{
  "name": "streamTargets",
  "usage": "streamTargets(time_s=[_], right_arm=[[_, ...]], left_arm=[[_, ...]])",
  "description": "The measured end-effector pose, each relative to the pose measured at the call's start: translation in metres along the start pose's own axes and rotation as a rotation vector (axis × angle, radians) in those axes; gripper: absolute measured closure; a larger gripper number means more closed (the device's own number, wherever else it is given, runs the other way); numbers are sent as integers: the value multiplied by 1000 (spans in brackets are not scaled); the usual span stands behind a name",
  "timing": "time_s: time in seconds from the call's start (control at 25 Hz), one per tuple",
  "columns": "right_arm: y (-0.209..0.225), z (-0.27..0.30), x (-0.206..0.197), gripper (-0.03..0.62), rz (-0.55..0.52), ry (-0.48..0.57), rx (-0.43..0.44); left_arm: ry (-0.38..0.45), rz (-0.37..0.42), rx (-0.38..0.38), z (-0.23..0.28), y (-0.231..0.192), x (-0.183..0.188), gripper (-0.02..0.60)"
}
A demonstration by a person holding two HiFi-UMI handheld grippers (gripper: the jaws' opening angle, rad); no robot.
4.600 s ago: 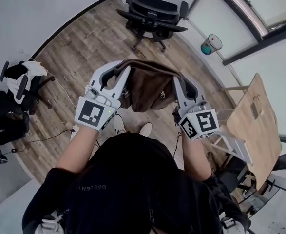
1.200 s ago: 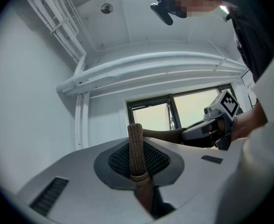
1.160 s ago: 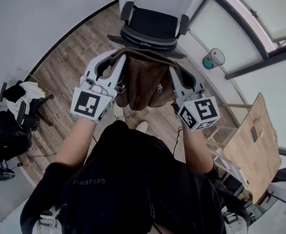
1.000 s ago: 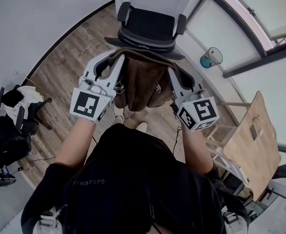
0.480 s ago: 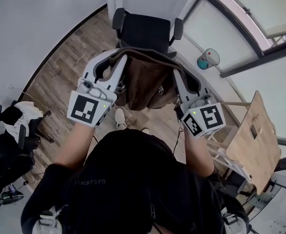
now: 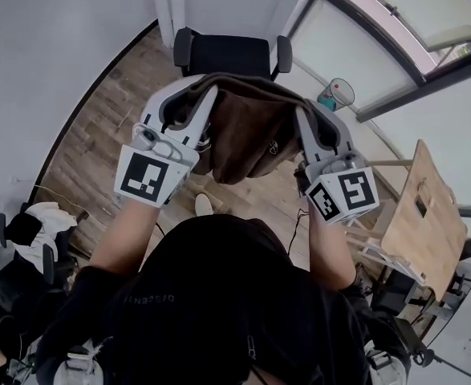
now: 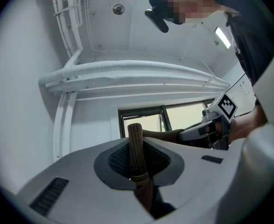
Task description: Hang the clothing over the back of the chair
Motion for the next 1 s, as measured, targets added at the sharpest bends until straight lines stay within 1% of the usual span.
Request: streamTargets(time_s=[0.24, 0.36, 0.52, 0.68, 0.84, 1.0], right_arm=[[6, 18, 19, 551, -21, 34, -58], [12, 26, 29, 551, -39, 50, -69], [25, 41, 29, 551, -37, 41, -72], [42, 59, 23, 549, -23, 28, -65], [58, 78, 16, 549, -1, 15, -53], [73, 94, 12, 549, 9, 0, -33]], left_arm=[[38, -11, -53, 25, -25, 2, 534], [58, -1, -58, 37, -35, 5, 534], [72, -6, -57, 54, -45, -3, 534], [50, 0, -51, 70, -51, -17, 534], [1, 5, -40, 83, -57, -34, 534], [-16, 18, -27, 97, -64, -45, 534]])
Point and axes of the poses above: the fingertips, and each gripper's own axes: z forward along the fingers, y to its right, x out of its top, the point moved 5 cm from there along -z, backward along the fingers, and after that the axes turned 12 degrees about z, right-handed, at the moved point
